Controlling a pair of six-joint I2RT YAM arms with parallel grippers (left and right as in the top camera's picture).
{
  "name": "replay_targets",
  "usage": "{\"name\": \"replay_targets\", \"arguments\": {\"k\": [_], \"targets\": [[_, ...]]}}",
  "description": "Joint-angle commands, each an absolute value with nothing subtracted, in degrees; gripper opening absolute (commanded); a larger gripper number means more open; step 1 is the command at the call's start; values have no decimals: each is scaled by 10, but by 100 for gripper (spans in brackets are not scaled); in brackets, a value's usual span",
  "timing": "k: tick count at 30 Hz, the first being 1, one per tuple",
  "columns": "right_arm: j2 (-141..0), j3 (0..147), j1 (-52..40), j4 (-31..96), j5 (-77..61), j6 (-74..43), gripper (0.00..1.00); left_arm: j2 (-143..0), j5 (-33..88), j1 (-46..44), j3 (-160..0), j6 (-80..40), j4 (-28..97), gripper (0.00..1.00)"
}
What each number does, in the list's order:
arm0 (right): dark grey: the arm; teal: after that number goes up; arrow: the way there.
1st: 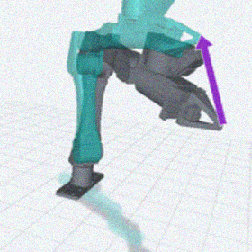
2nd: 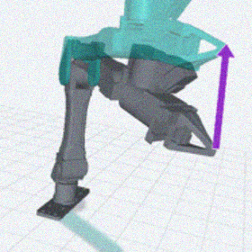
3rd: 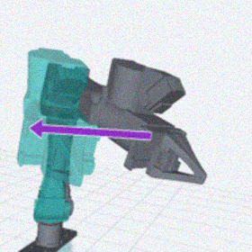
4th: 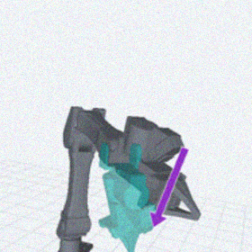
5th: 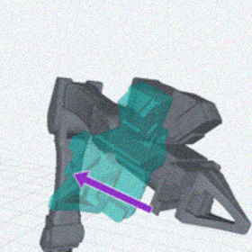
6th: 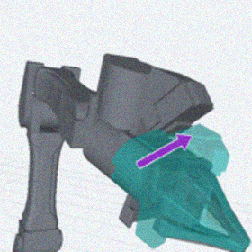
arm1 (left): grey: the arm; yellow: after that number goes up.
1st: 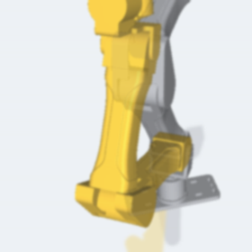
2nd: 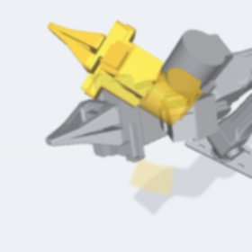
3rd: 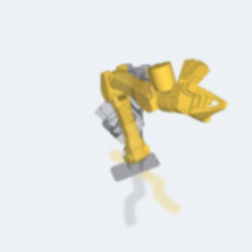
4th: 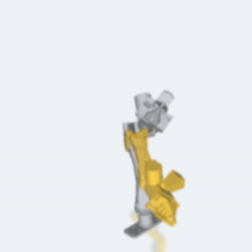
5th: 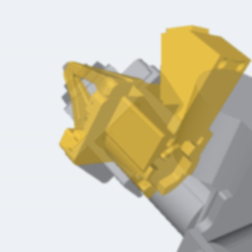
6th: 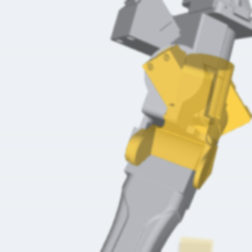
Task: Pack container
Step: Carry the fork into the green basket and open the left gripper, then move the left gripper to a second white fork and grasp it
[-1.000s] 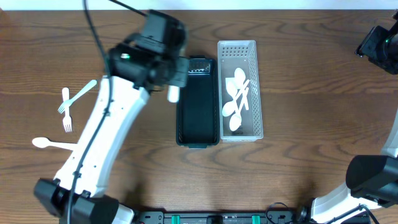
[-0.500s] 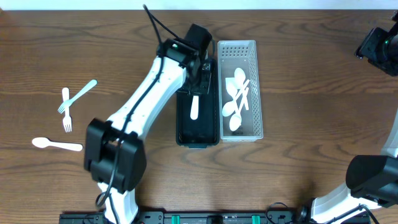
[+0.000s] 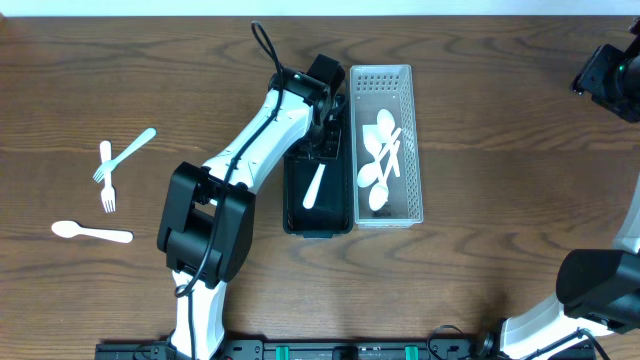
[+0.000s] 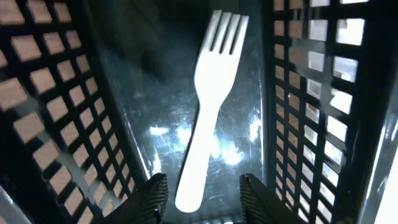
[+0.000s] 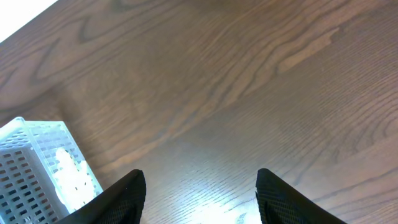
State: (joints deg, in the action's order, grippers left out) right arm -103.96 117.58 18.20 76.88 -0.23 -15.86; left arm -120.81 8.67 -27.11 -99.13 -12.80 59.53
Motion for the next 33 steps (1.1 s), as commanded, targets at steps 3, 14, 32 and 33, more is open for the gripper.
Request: {"name": "replay_targets", "arguments": {"k": [3, 14, 32, 33], "targets": [[-1039, 1181, 183, 769, 1, -151, 60, -1172, 78, -271, -1006, -26, 608, 44], [-1039, 1181, 184, 769, 2, -151, 60, -942, -74, -224, -1009, 56, 645, 82], [-1039, 1181, 183, 770, 2, -151, 62, -968, -77, 198, -986, 68, 675, 87], [-1039, 1181, 183, 770, 2, -151, 61, -985, -77, 212, -986, 62, 675, 87]]}}
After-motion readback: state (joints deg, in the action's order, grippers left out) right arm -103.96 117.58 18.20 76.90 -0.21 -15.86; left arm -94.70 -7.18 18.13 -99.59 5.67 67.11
